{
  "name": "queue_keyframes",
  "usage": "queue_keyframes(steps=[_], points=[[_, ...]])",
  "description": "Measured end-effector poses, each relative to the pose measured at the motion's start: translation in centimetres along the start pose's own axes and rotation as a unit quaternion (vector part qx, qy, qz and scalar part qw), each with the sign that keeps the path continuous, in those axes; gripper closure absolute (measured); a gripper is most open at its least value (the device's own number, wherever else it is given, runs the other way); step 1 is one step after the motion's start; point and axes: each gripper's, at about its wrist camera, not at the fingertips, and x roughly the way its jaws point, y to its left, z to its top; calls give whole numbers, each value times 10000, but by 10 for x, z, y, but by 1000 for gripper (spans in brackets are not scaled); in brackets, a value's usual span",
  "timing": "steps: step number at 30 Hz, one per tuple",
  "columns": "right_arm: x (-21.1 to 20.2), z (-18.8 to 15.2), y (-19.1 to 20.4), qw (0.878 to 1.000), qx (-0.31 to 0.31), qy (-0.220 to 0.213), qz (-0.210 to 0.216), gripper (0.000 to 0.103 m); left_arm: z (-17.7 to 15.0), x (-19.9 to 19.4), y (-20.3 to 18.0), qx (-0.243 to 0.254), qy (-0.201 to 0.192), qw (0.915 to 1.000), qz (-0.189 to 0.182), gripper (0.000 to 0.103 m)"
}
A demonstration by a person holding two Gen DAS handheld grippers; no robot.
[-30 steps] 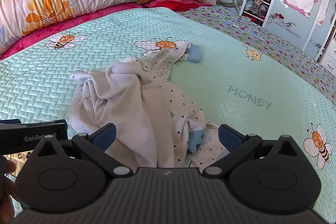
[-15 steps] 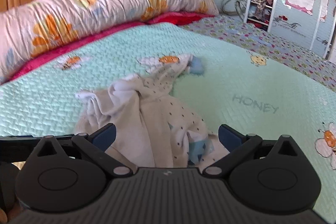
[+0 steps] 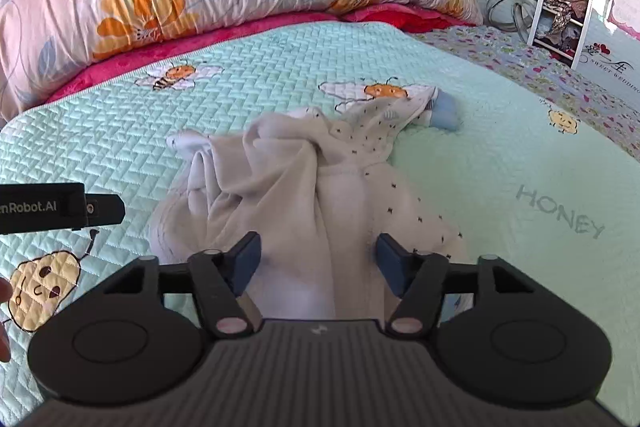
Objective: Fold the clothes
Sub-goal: 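Grasp the sleeper fabric with the right gripper and lift it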
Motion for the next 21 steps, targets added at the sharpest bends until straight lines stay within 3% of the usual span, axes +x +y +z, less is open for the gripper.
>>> queue_keyframes(steps=[1,2,3,5,9,14,17,21], points=[[4,-2,0,10000,19,49,-23,58,0,1,0,17,29,10000,-14,4],[4,-3,-3,10000,61,-5,-15,77,-1,3,0,-9,71,10000,-26,4],[4,-4,-5,9999,104,-58,-6,84,-1,3,1,-62,93,9999,-46,4],[-2,-5,-10,9996,173,-241,-34,88,-1,3,4,-155,105,9998,-99,4],[-35,-7,-19,9965,292,-754,-213,90,1,-6,-1,-68,-20,9998,-173,4],[-102,-15,-42,9878,535,-1330,-617,91,-8,-28,-29,701,-276,9948,-682,4],[-147,-31,-63,9824,752,-1489,-840,91,-19,-43,-48,1207,-369,9845,-1221,4],[-211,-68,-89,9747,950,-1576,-1267,91,-42,-64,-74,1713,-239,9613,-2144,4]])
